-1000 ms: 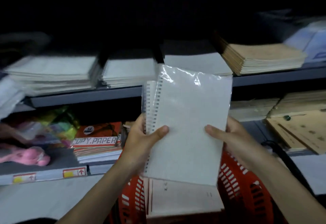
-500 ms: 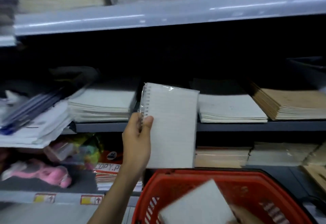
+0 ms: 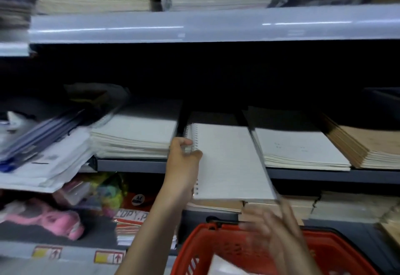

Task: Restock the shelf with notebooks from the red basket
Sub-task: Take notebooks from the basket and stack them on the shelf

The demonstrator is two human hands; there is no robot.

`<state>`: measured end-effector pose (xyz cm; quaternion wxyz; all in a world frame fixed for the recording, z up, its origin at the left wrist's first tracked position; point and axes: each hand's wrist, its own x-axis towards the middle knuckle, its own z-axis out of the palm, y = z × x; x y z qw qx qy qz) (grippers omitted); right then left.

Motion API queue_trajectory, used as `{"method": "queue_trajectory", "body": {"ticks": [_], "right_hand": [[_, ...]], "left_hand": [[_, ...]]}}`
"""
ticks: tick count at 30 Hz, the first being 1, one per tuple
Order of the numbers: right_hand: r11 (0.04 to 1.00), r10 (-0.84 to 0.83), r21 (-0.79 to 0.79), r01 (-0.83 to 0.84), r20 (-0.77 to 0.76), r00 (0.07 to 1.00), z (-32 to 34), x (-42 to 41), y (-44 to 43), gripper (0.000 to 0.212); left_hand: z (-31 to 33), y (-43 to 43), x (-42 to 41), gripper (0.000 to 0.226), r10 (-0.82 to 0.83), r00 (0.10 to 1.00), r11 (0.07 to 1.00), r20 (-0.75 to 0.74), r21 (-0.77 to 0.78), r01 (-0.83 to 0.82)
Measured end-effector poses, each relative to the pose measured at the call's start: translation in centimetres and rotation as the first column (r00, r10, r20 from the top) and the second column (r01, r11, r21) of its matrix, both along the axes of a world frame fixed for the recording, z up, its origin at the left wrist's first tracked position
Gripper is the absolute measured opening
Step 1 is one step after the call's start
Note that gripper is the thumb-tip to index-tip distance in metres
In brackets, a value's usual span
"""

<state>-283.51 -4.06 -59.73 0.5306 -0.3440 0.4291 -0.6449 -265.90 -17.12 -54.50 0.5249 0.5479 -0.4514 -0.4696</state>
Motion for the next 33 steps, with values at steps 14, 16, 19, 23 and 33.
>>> {"method": "queue_trajectory", "body": {"ticks": [14,16,19,23,33], "right_hand": [[0.996,-0.026,0.068,0.059,-0.408,0.913,3.8,3.0,-9.2,0.074],[0.992,0.046,0.128,0.01,-0.425,0.904,4.0,2.7,-9.9,0.06],[0.981,0.111,0.192,-0.019,-0.481,0.869,4.8,2.5,-10.6,0.028],[0.972,0.133,0.234,0.001,-0.557,0.82,5.1,2.1,-11.8,0.039],[0.97,-0.231,-0.14,0.199,-0.786,0.573,-0.4,1.9,-6.2,0.04]], "left_hand": [[-2.5,1.7,2.4,0.056,0.107,0.86,0.942,0.499,-0.327,0.072],[-3.3,0.9,2.3,0.058,0.133,0.833,0.942,0.537,-0.33,0.063],[-3.5,0.0,1.7,0.058,0.145,0.863,0.947,0.484,-0.319,0.02],[-4.1,-1.1,1.1,0.056,0.233,0.848,0.923,0.477,-0.383,-0.039],[-5.6,4.8,-1.7,0.029,0.311,0.866,0.874,0.392,-0.476,-0.098]]}}
